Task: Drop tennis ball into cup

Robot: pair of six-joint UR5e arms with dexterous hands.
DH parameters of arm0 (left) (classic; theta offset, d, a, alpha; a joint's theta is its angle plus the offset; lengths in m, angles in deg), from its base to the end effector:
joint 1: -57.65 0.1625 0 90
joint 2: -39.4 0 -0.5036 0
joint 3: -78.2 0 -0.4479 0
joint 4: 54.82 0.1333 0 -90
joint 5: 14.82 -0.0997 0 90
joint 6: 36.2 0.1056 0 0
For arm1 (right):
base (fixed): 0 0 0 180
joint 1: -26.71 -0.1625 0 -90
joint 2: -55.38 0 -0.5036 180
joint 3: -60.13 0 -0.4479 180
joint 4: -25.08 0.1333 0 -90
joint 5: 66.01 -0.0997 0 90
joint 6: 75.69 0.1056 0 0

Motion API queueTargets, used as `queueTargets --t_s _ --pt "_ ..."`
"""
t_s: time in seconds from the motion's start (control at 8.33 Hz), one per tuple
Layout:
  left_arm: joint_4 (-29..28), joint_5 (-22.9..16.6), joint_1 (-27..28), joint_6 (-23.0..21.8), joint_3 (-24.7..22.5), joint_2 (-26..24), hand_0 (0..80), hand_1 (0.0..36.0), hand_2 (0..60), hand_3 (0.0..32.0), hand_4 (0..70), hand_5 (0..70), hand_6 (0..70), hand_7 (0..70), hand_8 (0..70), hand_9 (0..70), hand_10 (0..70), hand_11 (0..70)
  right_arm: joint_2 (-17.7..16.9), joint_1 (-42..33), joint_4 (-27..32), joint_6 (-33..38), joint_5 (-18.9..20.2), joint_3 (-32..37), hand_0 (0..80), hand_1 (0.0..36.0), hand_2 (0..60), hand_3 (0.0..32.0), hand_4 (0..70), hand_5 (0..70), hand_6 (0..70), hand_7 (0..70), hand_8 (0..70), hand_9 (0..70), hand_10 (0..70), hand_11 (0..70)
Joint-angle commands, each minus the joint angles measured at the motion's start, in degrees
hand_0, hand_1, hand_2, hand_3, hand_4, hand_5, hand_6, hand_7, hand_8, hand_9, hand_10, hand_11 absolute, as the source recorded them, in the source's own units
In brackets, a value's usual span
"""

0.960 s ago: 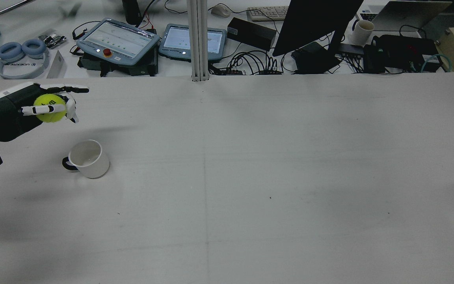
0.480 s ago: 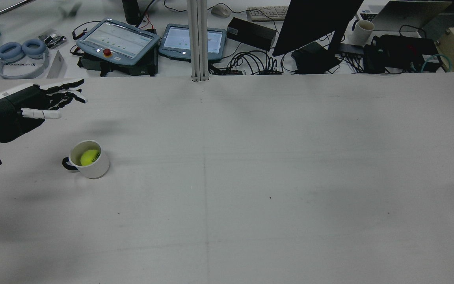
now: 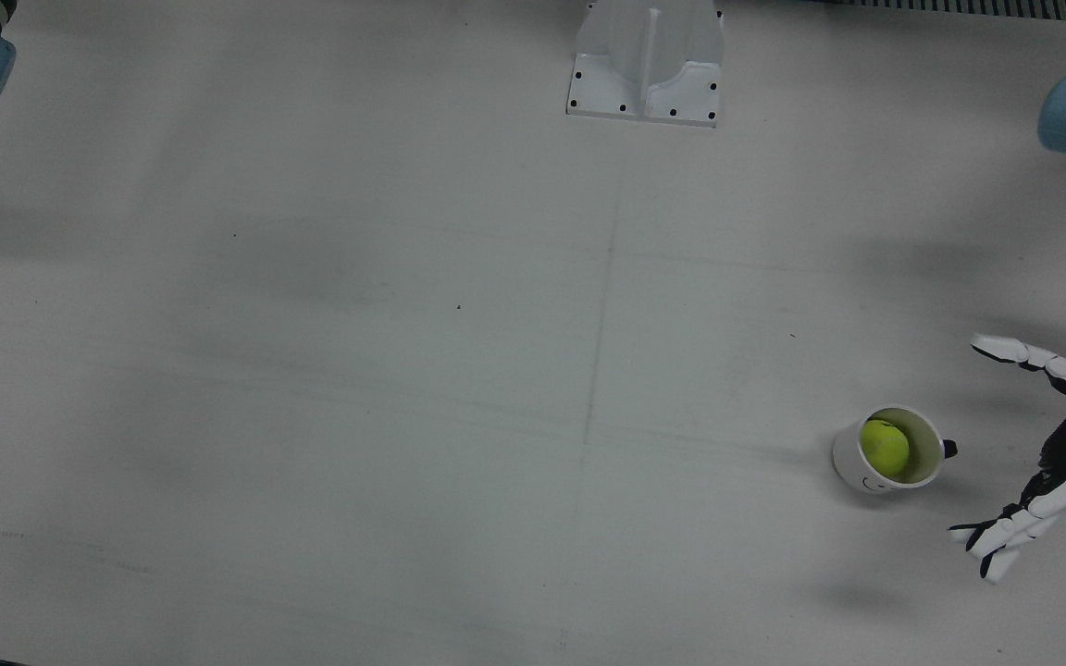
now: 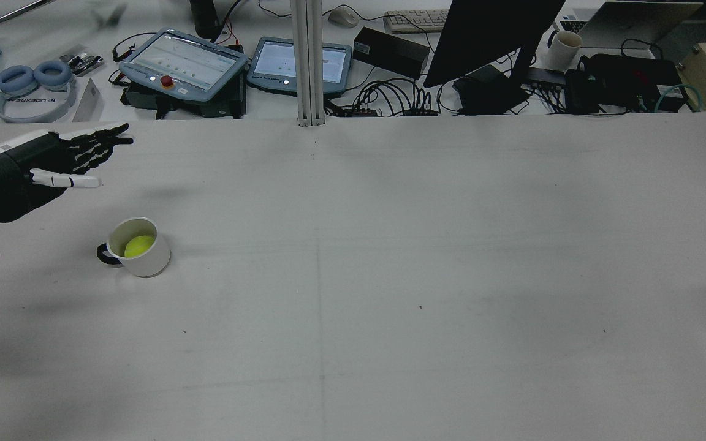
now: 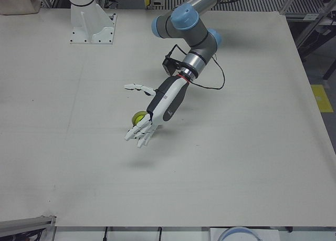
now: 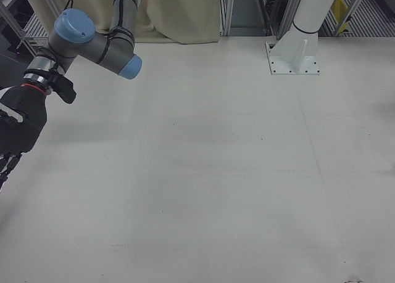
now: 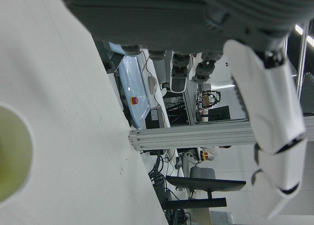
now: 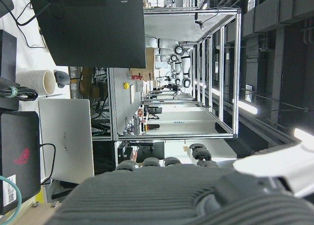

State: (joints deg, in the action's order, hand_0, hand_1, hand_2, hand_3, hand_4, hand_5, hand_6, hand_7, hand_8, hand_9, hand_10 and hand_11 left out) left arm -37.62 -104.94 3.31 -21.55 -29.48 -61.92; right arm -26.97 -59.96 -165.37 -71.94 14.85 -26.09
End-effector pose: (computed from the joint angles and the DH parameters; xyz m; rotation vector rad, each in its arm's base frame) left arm 0.2500 -0.5767 0.5152 -0.3833 2.0572 -1.5384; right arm 0.1146 -0.6138 0.7424 -0.0559 2.0201 -2.2577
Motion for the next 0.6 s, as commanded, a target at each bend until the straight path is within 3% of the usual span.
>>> queueTargets --t_s 0.0,0.24,0.36,0.48 --pt "2.75 -0.06 -4.86 -0.68 -2.71 -1.32 47.8 19.7 20.0 0.0 18.8 1.3 2.6 24.7 0.0 3.5 0.0 0.0 0.00 0.00 0.00 0.03 0.08 0.00 0.0 0.0 0.0 0.0 0.0 0.0 0.0 0.0 0.0 0.0 0.0 0.0" --pt "4.78 -0.41 -14.08 -0.24 -1.58 -3.35 52.5 24.6 12.6 0.0 8.7 2.1 1.2 17.8 0.0 2.1 0.0 0.0 0.00 0.00 0.00 -0.06 0.00 0.00 0.0 0.0 0.0 0.0 0.0 0.0 0.0 0.0 0.0 0.0 0.0 0.0" --pt "4.52 -1.02 -18.65 0.02 0.00 -3.35 51.8 25.4 13.1 0.0 0.1 1.8 0.2 10.8 0.0 0.7 0.0 0.0 0.00 0.00 0.00 -0.06 0.08 0.00 0.0 0.0 0.0 0.0 0.0 0.0 0.0 0.0 0.0 0.0 0.0 0.0" --pt "3.99 -1.11 -22.70 0.20 1.32 -3.01 50.0 25.2 17.0 0.0 0.0 1.4 0.0 6.3 0.0 0.0 0.0 0.0 0.00 0.00 0.00 0.03 0.08 0.00 0.0 0.0 0.0 0.0 0.0 0.0 0.0 0.0 0.0 0.0 0.0 0.0"
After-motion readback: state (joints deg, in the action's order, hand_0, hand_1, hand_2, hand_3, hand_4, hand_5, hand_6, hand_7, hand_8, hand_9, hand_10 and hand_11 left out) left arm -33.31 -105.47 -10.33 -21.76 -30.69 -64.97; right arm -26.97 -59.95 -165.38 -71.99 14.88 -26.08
